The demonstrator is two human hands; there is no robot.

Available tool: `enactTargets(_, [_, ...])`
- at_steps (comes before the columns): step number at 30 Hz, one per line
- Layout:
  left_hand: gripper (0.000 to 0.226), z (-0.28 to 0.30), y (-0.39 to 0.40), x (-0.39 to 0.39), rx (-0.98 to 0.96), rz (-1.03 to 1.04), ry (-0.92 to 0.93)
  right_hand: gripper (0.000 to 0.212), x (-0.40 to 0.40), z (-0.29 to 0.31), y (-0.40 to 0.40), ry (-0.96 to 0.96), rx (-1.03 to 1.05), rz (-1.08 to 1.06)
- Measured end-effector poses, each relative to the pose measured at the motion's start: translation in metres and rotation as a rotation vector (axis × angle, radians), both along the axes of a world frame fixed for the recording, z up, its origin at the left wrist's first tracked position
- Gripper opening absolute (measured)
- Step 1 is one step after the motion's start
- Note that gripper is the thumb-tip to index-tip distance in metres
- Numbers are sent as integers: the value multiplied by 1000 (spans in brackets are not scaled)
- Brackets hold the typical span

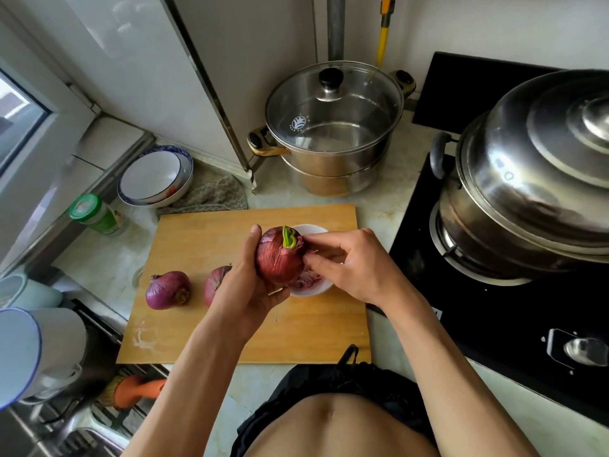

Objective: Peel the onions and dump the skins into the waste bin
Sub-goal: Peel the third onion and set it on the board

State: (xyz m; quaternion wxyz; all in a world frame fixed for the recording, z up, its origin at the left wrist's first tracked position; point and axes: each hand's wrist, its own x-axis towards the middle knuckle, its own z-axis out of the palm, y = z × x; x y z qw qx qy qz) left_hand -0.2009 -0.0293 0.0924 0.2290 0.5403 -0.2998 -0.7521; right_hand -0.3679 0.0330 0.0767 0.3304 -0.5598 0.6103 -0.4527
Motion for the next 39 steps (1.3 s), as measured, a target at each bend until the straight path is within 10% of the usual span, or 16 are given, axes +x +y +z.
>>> enactTargets(24, [46, 6, 5, 8, -80, 8, 167, 7, 20, -7, -5, 290, -178, -182])
enactTargets(39, [52, 5, 3, 17, -4, 46, 285, 6, 16, -11, -5, 126, -82, -293])
